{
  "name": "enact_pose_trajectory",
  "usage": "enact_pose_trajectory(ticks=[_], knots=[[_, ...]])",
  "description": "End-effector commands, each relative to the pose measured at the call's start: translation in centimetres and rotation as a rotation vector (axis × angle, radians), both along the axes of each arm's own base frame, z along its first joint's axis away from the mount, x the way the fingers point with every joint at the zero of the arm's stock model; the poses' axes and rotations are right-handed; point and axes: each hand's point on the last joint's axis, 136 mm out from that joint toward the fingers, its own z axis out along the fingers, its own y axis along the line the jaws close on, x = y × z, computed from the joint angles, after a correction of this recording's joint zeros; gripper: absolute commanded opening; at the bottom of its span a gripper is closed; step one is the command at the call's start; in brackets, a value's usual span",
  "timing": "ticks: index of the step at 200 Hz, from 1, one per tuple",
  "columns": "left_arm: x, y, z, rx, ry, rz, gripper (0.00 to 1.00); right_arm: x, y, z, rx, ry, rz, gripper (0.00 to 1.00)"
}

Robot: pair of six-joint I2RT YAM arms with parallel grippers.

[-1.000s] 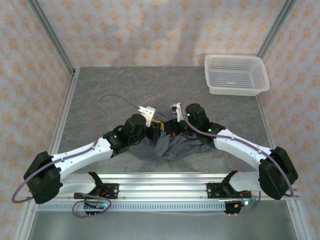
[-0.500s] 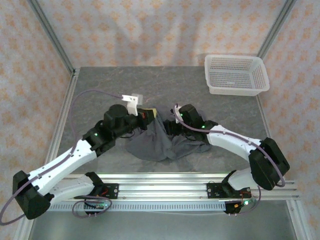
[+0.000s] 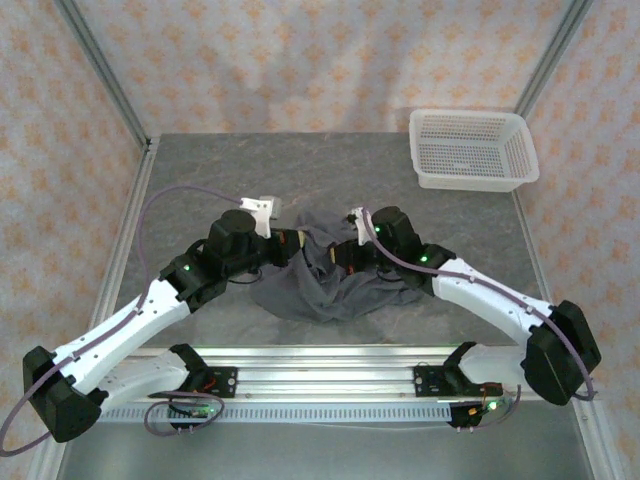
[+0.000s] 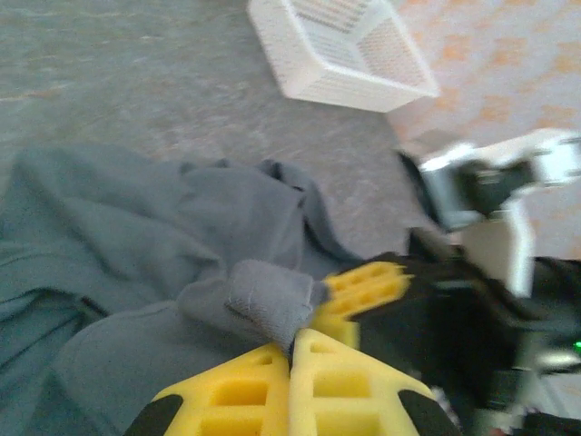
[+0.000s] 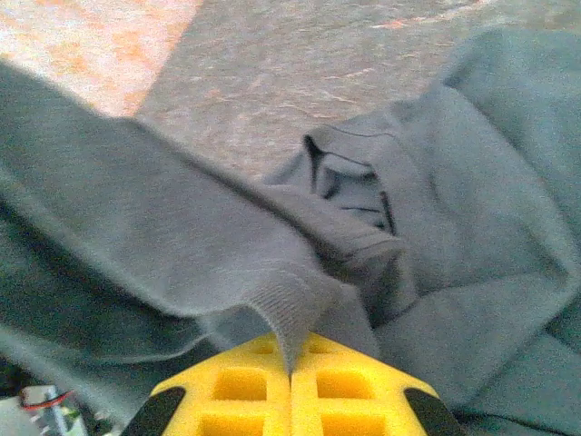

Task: Fold the inside-out t-shirt
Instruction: Turn the T-shirt inside out at the center of the table.

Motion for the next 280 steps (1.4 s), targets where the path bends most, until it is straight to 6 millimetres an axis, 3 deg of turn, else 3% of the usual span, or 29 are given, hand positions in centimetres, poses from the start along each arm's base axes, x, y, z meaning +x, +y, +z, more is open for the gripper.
enact_pose_trajectory(ticks=[1,16,30,37,50,58,74,87,133,174,195,211,238,280], knots=[[1.1,3.6,-3.1,0.167,0.057,0.151,0.00,-1.5,1.9,2.0,0.140,0.032,0.101,0.00],[1.6,4.0,-4.7,0.165,0.100,0.177,0.00,-1.4,2.3,2.3,0.177,0.033,0.108,0.00],[1.7,3.8,-5.0,0.134,0.092,0.172,0.00,-1.3,2.3,2.2,0.169,0.032,0.105,0.00],[1.8,4.2,-5.1,0.149,0.088,0.190,0.08,-1.2,2.2,2.2,0.163,0.028,0.100,0.00],[1.7,6.1,-5.8,0.237,0.087,0.246,0.34,-1.3,2.2,2.6,0.168,0.016,0.107,0.00],[1.6,7.6,-6.3,0.312,0.089,0.292,0.45,-1.3,2.2,3.0,0.177,0.000,0.106,0.00],[1.0,10.5,-7.0,0.492,0.063,0.336,0.52,-1.2,2.0,3.4,0.176,-0.025,0.101,0.00],[0.5,11.5,-6.9,0.536,0.046,0.339,0.54,-1.1,2.0,3.4,0.163,-0.027,0.103,0.00],[-1.8,3.2,-5.5,0.414,-0.087,-0.080,0.62,-0.7,2.6,3.0,0.154,-0.010,0.111,0.00],[0.2,3.1,-8.1,0.586,-0.067,-0.027,0.83,-0.9,2.8,3.3,0.165,0.002,0.129,0.00],[0.5,1.3,-8.9,0.574,-0.091,-0.109,0.89,-0.9,2.5,3.3,0.155,-0.005,0.119,0.00],[0.2,-0.1,-10.0,0.560,-0.118,-0.195,0.90,-0.9,2.4,3.4,0.153,-0.011,0.114,0.00],[0.7,0.5,-11.3,0.582,-0.135,-0.153,0.90,-1.0,2.5,3.5,0.156,-0.009,0.122,0.00],[-1.7,-1.2,-9.9,0.477,-0.259,-0.284,0.90,-0.6,2.2,3.1,0.128,-0.011,0.101,0.00]])
